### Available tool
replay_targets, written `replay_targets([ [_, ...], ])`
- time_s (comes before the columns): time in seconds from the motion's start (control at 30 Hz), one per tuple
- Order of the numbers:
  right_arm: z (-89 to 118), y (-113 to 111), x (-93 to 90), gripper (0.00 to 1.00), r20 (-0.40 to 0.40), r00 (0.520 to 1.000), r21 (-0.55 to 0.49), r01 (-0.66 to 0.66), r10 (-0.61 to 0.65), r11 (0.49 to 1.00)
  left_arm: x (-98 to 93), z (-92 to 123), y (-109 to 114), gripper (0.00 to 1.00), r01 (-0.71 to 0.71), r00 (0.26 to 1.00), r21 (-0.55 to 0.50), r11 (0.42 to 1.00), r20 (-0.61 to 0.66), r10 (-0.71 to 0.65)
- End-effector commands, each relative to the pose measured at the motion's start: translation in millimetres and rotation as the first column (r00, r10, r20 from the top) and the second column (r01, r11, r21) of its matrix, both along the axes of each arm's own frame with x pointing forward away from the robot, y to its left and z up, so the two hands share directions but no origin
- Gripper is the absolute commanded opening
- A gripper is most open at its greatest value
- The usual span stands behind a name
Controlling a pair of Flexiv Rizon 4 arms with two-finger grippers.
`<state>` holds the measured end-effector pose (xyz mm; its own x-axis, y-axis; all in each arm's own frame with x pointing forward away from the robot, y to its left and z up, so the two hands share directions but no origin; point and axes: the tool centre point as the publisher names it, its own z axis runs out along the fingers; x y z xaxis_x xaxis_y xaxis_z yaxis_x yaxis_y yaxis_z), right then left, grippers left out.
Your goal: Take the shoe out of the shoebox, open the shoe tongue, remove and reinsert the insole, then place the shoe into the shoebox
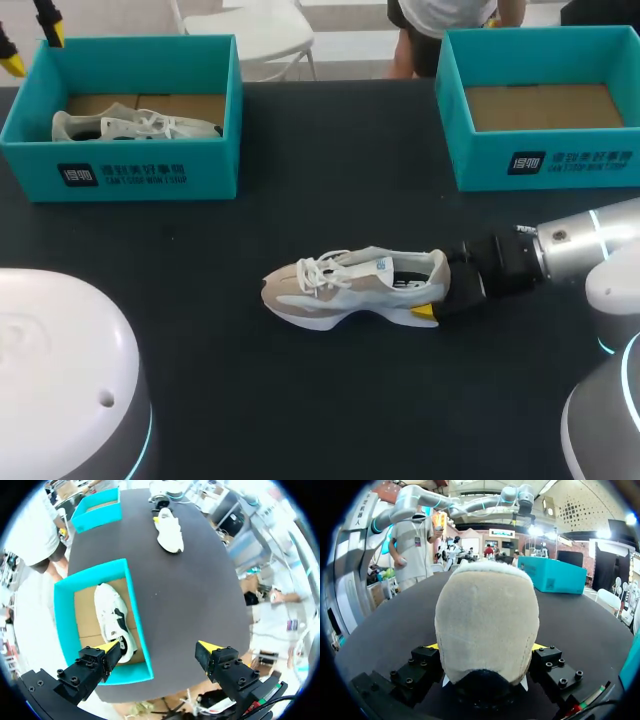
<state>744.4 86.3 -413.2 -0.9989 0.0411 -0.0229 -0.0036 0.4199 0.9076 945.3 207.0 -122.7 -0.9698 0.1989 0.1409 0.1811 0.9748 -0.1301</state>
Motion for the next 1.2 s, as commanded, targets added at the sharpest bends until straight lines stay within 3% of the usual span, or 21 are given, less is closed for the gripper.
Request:
replay_targets([
  [0.03, -4, 5, -0.3, 0.0, 0.0, 1.0, -0.003, 0.001, -0.001, 1.0, -23.8, -6, -35, 1.0, -0.447, 0.877, 0.066, 0.892, 0.228, 0.422],
  [0.17, -4, 5, -0.3, 0.0, 0.0, 1.0, -0.003, 0.001, -0.001, 1.0, -24.8, -10, -53, 1.0, -0.601, 0.794, 0.094, 0.793, 0.176, 0.581],
  [1.07, -4, 5, -0.3, 0.0, 0.0, 1.0, -0.003, 0.001, -0.001, 1.0, -26.9, -12, -57, 1.0, -0.593, 0.803, 0.096, 0.8, 0.142, 0.578],
  [1.2, -4, 5, -0.3, 0.0, 0.0, 1.0, -0.003, 0.001, -0.001, 1.0, -36.7, -21, -87, 1.0, -0.659, 0.752, 0.115, 0.744, 0.112, 0.649],
])
